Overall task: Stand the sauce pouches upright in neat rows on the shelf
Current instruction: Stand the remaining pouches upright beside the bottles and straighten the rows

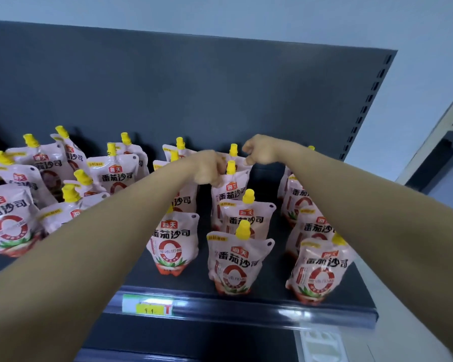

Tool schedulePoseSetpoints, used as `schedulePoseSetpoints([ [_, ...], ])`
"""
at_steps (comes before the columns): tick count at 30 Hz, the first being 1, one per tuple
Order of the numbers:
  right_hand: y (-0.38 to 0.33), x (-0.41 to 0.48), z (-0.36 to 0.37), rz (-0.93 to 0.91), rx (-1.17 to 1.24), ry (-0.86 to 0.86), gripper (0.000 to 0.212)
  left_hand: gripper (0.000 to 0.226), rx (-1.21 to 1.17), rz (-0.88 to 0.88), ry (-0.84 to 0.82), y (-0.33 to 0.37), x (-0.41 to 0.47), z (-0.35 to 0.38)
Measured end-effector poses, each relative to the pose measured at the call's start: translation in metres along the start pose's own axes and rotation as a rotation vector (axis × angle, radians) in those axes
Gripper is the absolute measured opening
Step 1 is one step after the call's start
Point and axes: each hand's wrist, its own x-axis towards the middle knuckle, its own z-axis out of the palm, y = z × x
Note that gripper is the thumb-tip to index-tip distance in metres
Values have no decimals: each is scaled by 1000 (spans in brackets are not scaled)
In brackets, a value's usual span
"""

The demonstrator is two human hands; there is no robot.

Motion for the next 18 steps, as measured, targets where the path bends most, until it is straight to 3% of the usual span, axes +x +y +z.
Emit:
schedulePoseSetpoints([
  [2, 1, 11, 1, -8, 31, -47, 39, 7, -26, -6, -40, 0, 8, 1],
  [4, 3, 20, 4, -4, 63, -91, 13, 20, -66, -28, -81, -3, 15, 2],
  [5, 4, 24, 5, 6, 59, -93, 10, 26, -77, -38, -99, -3, 17, 4],
  [8, 6, 36, 9, 3, 22, -87, 39, 24, -45, -31, -68, -5, 25, 8],
  [11, 11, 40, 8, -10, -10, -87, 38, 15, -65, -20, -31, -3, 32, 10],
  [15, 25, 42, 1, 5, -11, -96, 33, 38, -109, -1, -8, 7, 39, 12],
  [18, 34, 43, 1, 25, 9, -75, 37, 31, -126, 13, -14, 11, 45, 15],
])
